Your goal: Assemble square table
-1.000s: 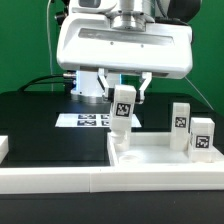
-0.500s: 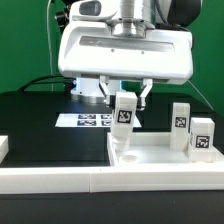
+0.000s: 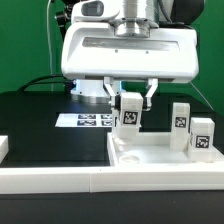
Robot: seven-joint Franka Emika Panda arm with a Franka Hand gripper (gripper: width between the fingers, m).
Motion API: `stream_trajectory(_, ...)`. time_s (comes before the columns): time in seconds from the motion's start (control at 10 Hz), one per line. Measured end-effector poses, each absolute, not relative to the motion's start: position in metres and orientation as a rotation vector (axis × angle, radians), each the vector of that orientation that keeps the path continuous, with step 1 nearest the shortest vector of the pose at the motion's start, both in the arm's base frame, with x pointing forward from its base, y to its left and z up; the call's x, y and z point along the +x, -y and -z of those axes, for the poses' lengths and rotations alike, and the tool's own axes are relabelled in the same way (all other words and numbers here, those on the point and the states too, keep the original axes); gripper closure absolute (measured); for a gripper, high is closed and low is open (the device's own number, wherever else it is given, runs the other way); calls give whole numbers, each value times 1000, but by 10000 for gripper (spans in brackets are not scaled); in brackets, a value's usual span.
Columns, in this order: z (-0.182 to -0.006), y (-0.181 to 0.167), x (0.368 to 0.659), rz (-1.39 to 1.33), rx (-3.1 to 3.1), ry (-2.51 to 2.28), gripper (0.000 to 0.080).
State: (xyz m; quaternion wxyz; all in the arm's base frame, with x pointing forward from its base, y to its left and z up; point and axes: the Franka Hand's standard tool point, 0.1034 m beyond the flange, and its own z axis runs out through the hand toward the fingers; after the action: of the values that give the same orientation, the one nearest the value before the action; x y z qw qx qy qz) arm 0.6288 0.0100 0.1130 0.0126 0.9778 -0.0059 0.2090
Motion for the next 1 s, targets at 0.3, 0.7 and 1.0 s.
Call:
stream_trajectory(0.3,-111,-8,628,-645,3046,16,509)
stream_trajectory(0.7,-105,6,629,-630,3046,25,509)
stream_trajectory(1.0,-99,8,627,-617,3047,31,509)
